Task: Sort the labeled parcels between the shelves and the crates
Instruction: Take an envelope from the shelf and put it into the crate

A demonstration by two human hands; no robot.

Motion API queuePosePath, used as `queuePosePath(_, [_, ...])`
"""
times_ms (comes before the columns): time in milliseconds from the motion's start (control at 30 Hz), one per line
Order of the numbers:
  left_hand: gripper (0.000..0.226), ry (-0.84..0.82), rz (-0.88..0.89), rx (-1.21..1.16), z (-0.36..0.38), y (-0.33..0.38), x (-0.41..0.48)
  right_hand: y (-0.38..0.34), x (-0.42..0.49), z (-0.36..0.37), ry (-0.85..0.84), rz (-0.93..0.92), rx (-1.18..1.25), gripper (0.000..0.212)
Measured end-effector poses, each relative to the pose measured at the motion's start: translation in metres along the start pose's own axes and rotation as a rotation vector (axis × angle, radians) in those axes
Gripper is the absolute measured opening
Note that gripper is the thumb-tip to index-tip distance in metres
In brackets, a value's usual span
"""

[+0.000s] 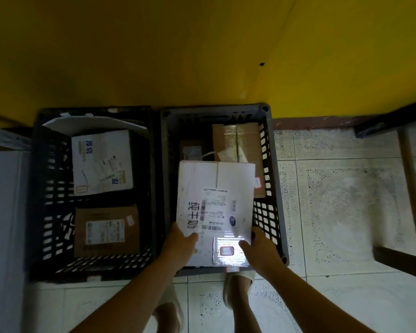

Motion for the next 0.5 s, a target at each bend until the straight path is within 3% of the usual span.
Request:
queuePosePath(267, [0.058, -0.061, -0.022, 0.099, -0.001, -0.010, -0.004, -0.001, 0.000, -0.004, 0.005, -0.089, -0.033, 0.051])
queuePosePath(500, [0.054, 0.036, 0.109, -0.023, -0.028, 0.025, 0.004, -0.044, 0.010, -0.018, 0.035, -0.208, 0.253, 0.061])
Point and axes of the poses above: each hand's wrist, its own x-axis towards the middle knuckle, its own z-axis out of the palm, y = z × x, the point moved 2 cm from there along x, towards the middle knuckle, and after that the axes turned 4 degrees about -y, right-handed, at the moved point
